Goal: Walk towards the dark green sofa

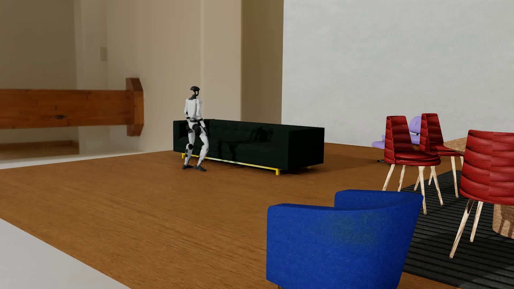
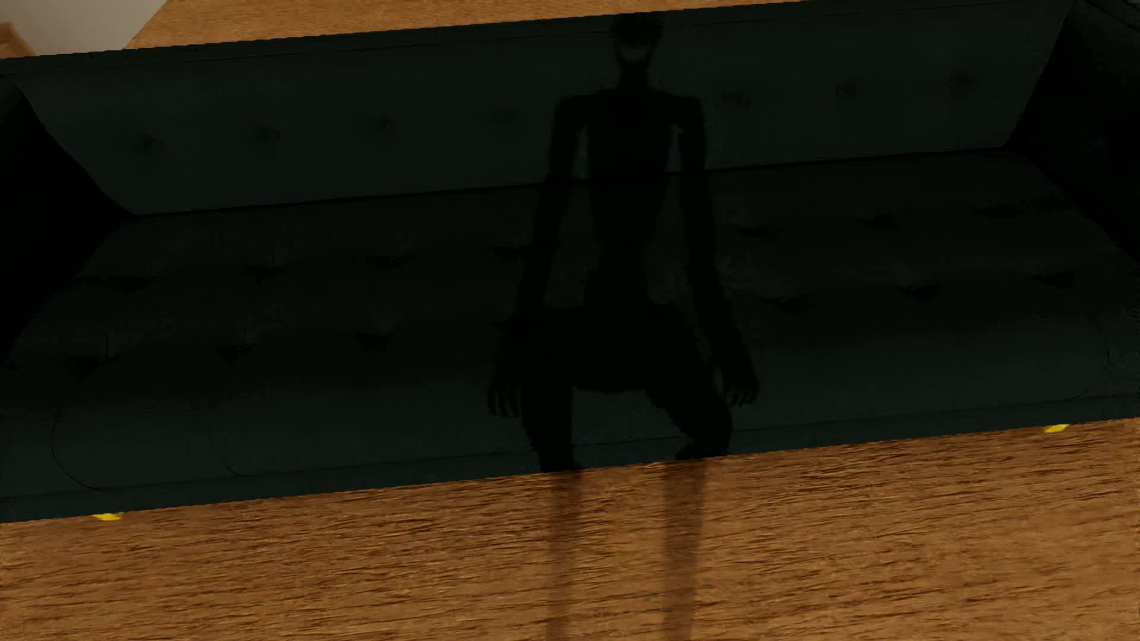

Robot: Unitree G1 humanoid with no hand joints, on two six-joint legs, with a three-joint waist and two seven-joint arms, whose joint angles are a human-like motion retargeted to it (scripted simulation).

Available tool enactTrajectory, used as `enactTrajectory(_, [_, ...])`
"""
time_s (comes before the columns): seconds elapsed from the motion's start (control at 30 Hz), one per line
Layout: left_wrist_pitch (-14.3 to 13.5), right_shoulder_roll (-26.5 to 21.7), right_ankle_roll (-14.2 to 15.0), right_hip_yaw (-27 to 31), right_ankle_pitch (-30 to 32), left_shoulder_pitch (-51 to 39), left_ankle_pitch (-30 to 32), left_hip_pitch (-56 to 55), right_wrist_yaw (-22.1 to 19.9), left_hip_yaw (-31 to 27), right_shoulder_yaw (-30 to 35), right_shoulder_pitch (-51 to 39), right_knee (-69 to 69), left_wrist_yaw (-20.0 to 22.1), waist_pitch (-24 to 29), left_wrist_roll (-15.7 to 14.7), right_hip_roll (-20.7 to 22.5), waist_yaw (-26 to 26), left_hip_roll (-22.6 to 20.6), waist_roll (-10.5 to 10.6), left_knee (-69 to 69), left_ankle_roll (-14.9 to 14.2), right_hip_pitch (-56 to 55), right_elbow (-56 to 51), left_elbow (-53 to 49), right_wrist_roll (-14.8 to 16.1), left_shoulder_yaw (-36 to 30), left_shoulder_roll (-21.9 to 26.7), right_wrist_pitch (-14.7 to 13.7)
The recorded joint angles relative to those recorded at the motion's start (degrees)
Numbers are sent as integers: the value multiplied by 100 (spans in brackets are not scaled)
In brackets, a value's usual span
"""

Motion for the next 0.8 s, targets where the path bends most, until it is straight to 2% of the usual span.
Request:
enactTrajectory(0.07, [125,-101,-98,1662,-208,-316,33,-18,634,-259,306,-203,24,322,-4,-252,404,-101,-182,-43,37,95,-315,425,-75,-312,224,-59,-135])
enactTrajectory(0.1, [239,-118,-238,2577,-552,-463,70,-29,799,-357,466,-290,-43,463,-10,-382,861,-137,-245,-64,32,133,-444,473,-120,-502,367,-119,-236])
enactTrajectory(0.13, [333,-99,-263,3287,-927,-592,108,-65,807,-418,534,-350,-183,584,-25,-525,1362,-147,-292,-82,34,165,-482,401,-181,-627,504,-192,-319])
enactTrajectory(0.17, [372,-37,-267,3571,-1219,-702,144,-118,696,-439,487,-380,-393,658,-48,-671,1736,-135,-323,-98,30,194,-434,236,-250,-644,593,-258,-372])
enactTrajectory(0.2, [345,57,-277,3498,-1388,-793,179,-172,531,-460,385,-393,-632,665,-73,-787,1999,-112,-344,-109,5,219,-350,20,-319,-583,597,-303,-415])
enactTrajectory(0.23, [262,147,-371,3123,-1481,-864,216,-218,376,-507,317,-416,-823,622,-99,-847,2212,-78,-374,-119,-37,248,-234,-192,-386,-502,509,-312,-485])
enactTrajectory(0.27, [161,207,-630,3275,-1474,-905,230,-255,275,-569,338,-475,-862,590,-111,-836,2492,-73,-407,-120,-47,272,-268,-351,-459,-447,355,-295,-588])
enactTrajectory(0.3, [90,243,-729,3431,-1378,-912,239,-271,248,-565,455,-578,-873,597,-117,-775,2580,-68,-419,-116,-64,306,-324,-429,-531,-428,182,-270,-708])
enactTrajectory(0.37, [116,196,-617,3484,-1260,-889,193,-288,442,-456,852,-789,-420,537,-100,-694,2494,-31,-431,-87,38,378,-537,-486,-511,-503,-61,-373,-919])
enactTrajectory(0.4, [158,114,-572,3495,-1240,-838,142,-291,571,-407,1100,-931,-113,375,-87,-717,2445,-5,-431,-76,142,409,-649,-473,-456,-613,-92,-448,-994])
enactTrajectory(0.47, [230,1,-531,3553,-1069,-698,63,-236,639,-350,1480,-1149,235,59,-73,-749,2465,33,-375,-84,255,353,-737,-446,-404,-978,-56,-580,-1025])
enactTrajectory(0.5, [273,58,-470,3586,-923,-637,39,-186,647,-351,1432,-1184,350,16,-67,-748,2494,45,-340,-93,285,332,-747,-425,-440,-1005,-31,-636,-986])
enactTrajectory(0.6, [339,255,225,4021,-783,-374,-16,-73,592,-362,789,-1024,810,278,-47,-739,2656,48,-261,-113,345,297,-891,-532,-435,-527,95,-622,-975])
enactTrajectory(0.63, [396,222,266,4294,-969,-297,-22,-73,524,-377,679,-963,875,330,-45,-786,2769,39,-248,-119,356,284,-936,-561,-379,-517,177,-625,-974])
enactTrajectory(0.7, [469,137,-210,4444,-1395,-233,20,-100,417,-449,538,-834,533,371,-63,-793,2805,22,-221,-137,295,248,-916,-535,-185,-621,208,-543,-911])
enactTrajectory(0.77, [478,91,-654,4517,-1661,-260,108,-120,472,-581,389,-709,-309,349,-96,-531,2890,-9,-193,-140,163,214,-738,-327,61,-596,-17,-338,-847])
enactTrajectory(0.8, [486,50,-629,4650,-1577,-276,140,-136,551,-639,379,-675,-760,290,-114,-437,3006,-24,-187,-134,118,196,-625,-156,153,-600,-93,-254,-819])
